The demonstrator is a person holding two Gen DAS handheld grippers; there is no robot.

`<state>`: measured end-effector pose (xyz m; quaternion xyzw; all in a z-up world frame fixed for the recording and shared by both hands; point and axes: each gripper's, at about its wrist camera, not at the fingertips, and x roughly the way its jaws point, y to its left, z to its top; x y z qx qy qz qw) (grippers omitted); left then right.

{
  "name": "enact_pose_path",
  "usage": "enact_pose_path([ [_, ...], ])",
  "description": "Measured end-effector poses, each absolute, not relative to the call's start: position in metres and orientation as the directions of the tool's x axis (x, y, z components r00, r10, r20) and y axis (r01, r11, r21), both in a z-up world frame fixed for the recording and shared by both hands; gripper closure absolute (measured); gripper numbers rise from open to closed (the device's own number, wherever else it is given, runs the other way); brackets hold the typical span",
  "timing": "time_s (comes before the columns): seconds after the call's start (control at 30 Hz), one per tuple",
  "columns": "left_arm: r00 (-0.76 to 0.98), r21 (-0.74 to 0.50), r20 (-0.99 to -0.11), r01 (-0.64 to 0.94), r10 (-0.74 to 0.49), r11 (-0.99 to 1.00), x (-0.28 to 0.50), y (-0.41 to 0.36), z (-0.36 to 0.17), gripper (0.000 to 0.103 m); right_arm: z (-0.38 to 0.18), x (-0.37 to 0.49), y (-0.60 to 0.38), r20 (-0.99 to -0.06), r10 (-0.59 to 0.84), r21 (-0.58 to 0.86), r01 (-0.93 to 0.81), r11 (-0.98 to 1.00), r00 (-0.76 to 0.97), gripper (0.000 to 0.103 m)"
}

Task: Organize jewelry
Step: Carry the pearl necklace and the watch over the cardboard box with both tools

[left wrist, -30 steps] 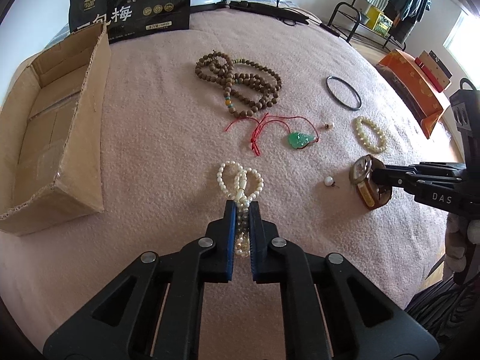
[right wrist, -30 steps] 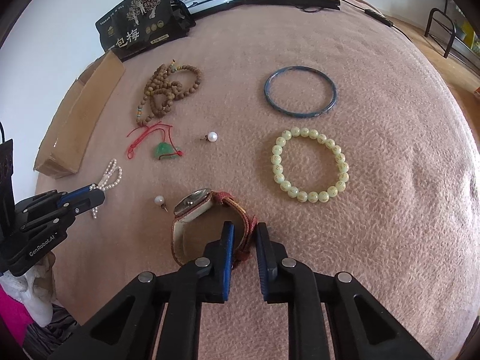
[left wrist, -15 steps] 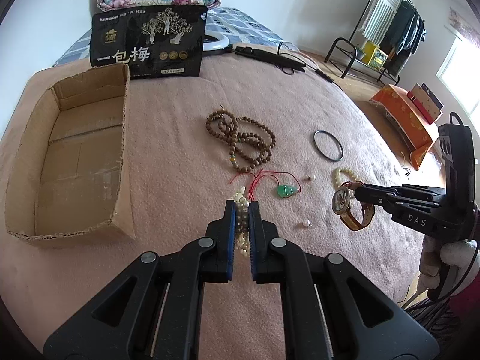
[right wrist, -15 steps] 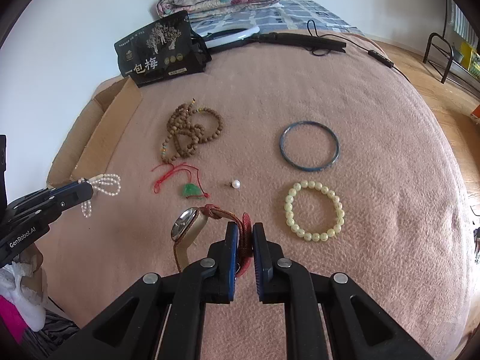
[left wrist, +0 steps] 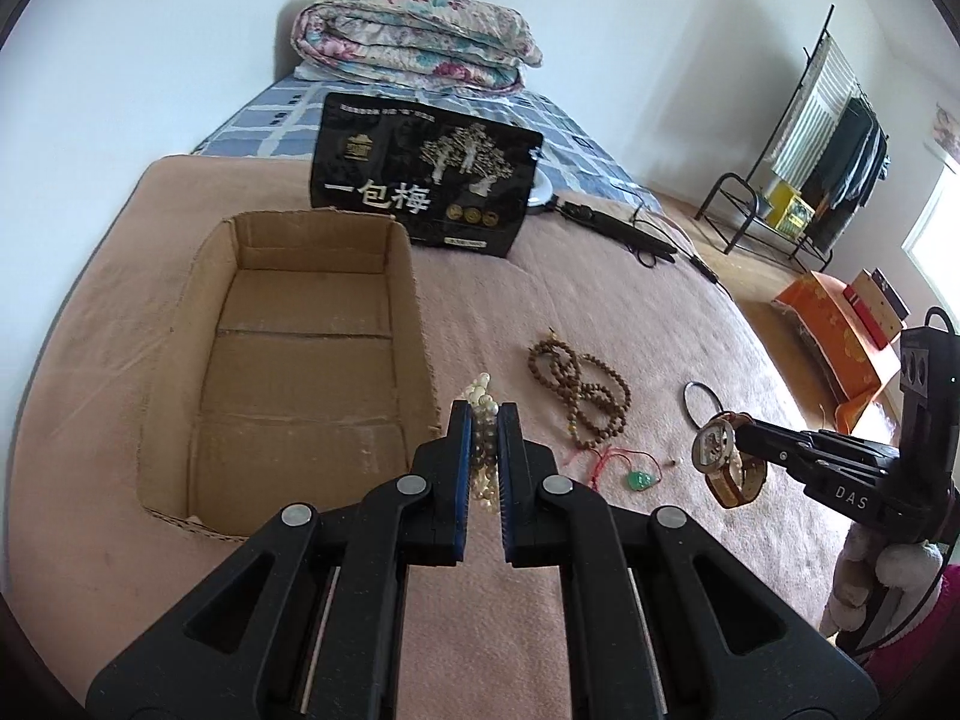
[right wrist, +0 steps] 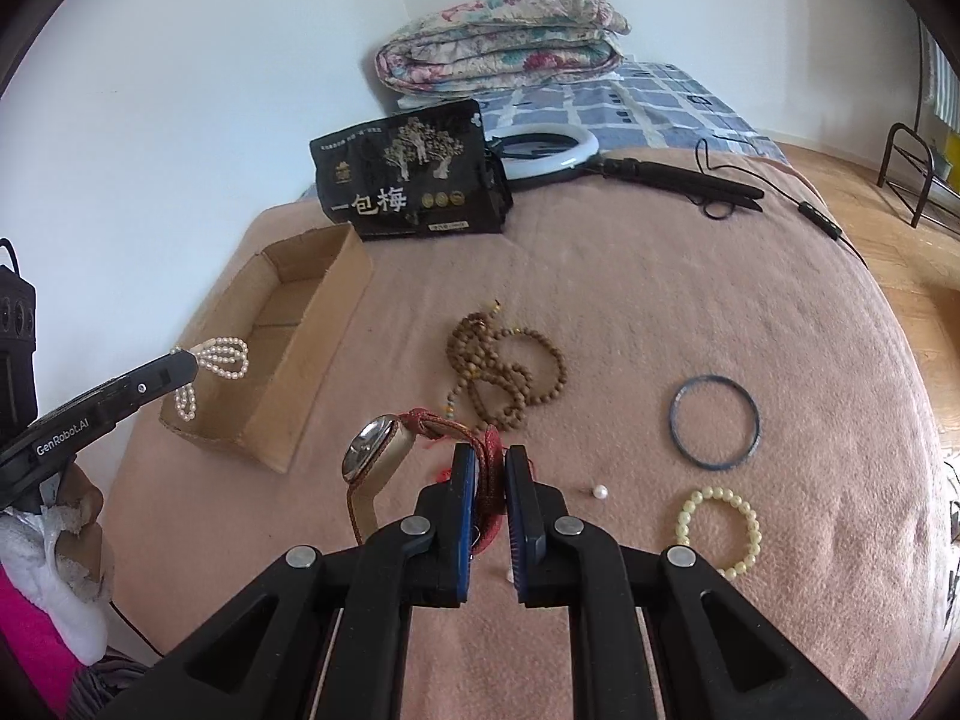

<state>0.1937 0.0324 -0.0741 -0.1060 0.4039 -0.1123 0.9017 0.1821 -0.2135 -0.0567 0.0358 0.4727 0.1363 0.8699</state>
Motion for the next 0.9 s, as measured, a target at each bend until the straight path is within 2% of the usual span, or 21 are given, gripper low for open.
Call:
enact_pose_path([
  [0.3,0.680,-0.284,-0.703,0.000,-0.209,0.959,0.198,0.089,-0.077,0.097,-0.051,0.197,-0.163,-0.796,0.317,0.209,-0.258,0.943,0.515,0.095],
  [0.9,0.662,-0.259,-0.732,-0.052,-0.160,0.965,0.195,0.119,-0.094,0.097,-0.058,0.237,-0.082,-0.775,0.398,0.277,-0.303,0.912,0.491,0.095],
])
